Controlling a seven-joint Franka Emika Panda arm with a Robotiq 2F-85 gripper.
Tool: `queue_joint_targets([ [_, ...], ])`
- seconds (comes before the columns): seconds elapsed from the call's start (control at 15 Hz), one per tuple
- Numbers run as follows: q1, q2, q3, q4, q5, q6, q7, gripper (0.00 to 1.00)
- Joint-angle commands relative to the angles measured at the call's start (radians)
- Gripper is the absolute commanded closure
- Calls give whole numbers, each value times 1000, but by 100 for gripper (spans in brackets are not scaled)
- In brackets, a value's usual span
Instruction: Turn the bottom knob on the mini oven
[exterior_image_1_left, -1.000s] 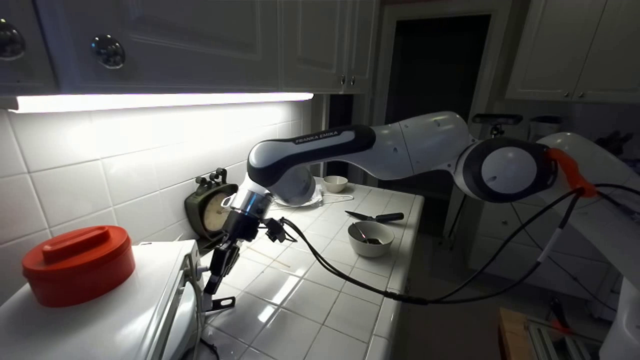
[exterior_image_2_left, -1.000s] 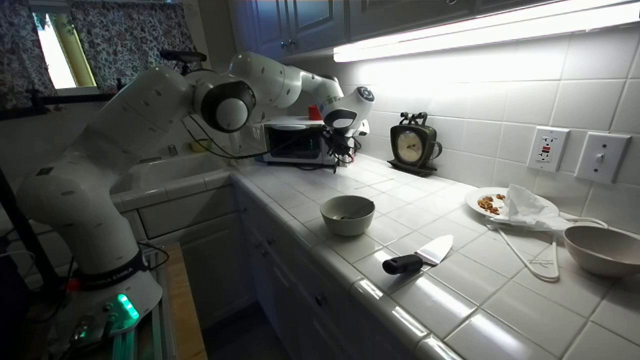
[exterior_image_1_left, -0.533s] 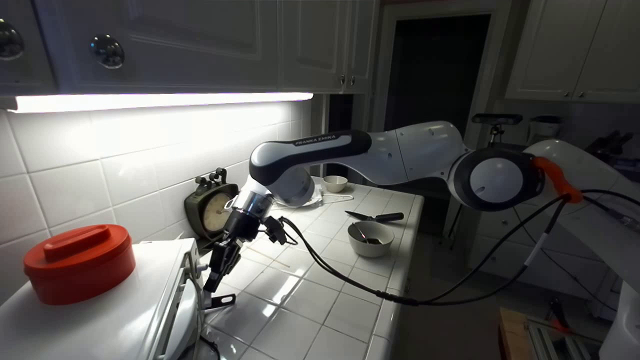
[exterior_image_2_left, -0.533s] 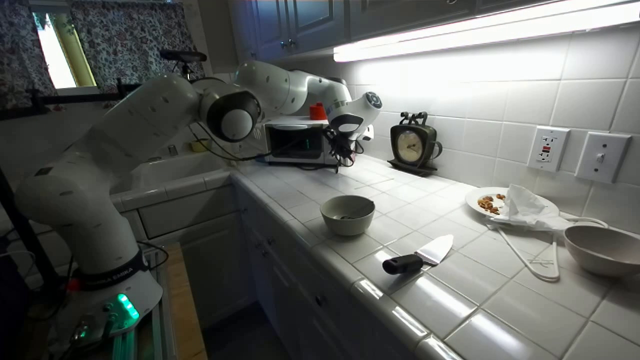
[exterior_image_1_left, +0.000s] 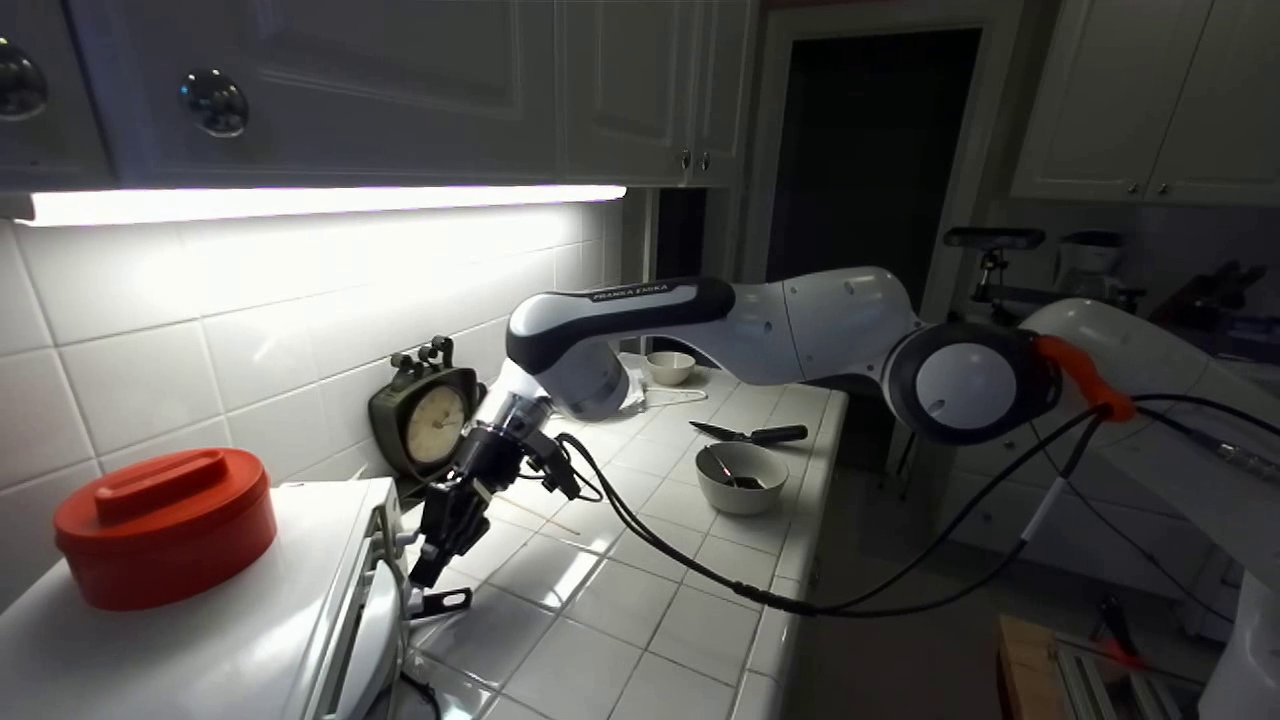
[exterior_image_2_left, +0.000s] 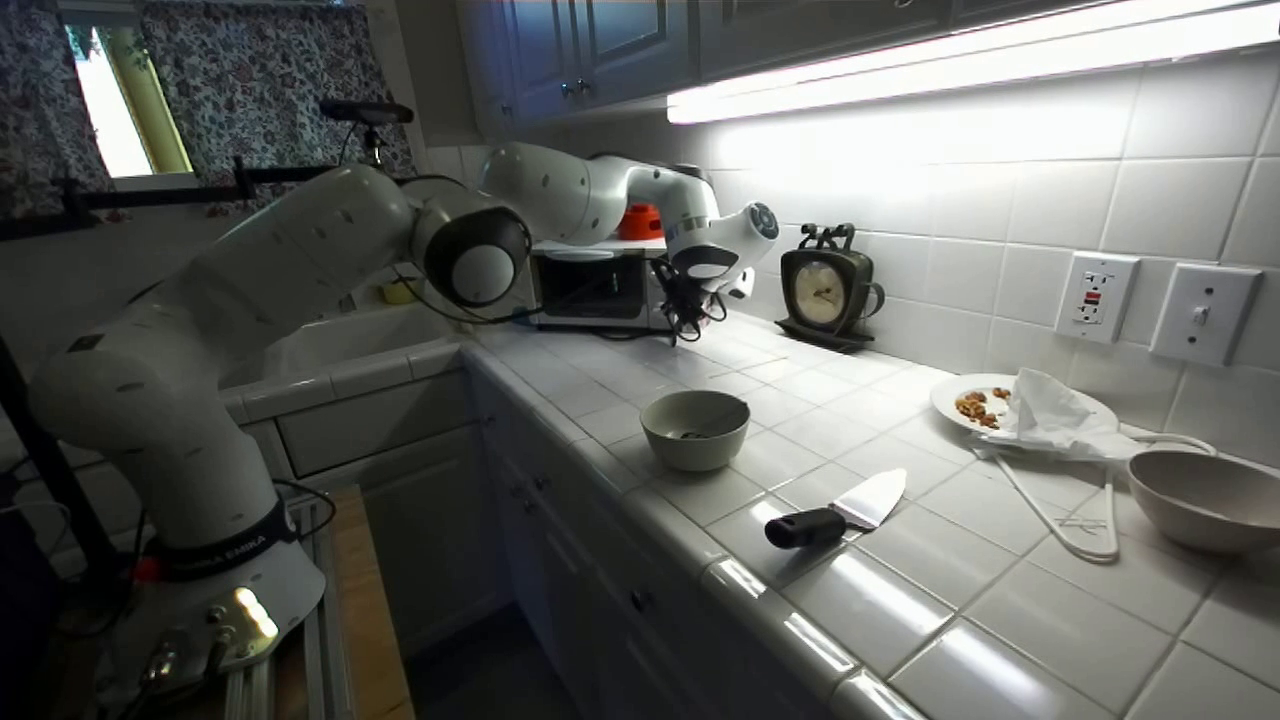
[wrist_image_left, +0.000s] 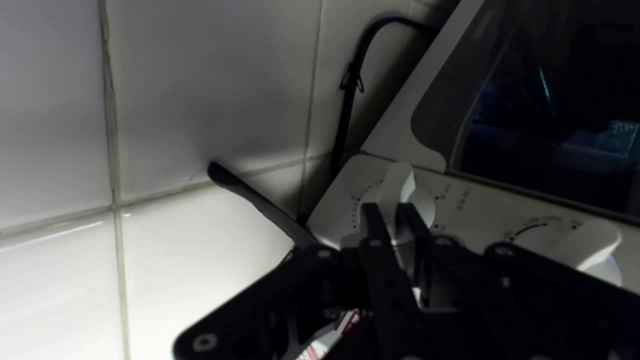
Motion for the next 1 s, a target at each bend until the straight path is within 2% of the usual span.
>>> queue_joint_targets([
  [0.0, 18, 84, -42, 77, 8, -24, 58, 97],
  [0.4, 22, 115, -44, 121, 28, -60, 102, 97],
  [0.53, 29, 108, -47, 126, 22, -59, 98, 62],
  [0.93, 60, 31, -96, 61, -39, -2, 51, 22],
])
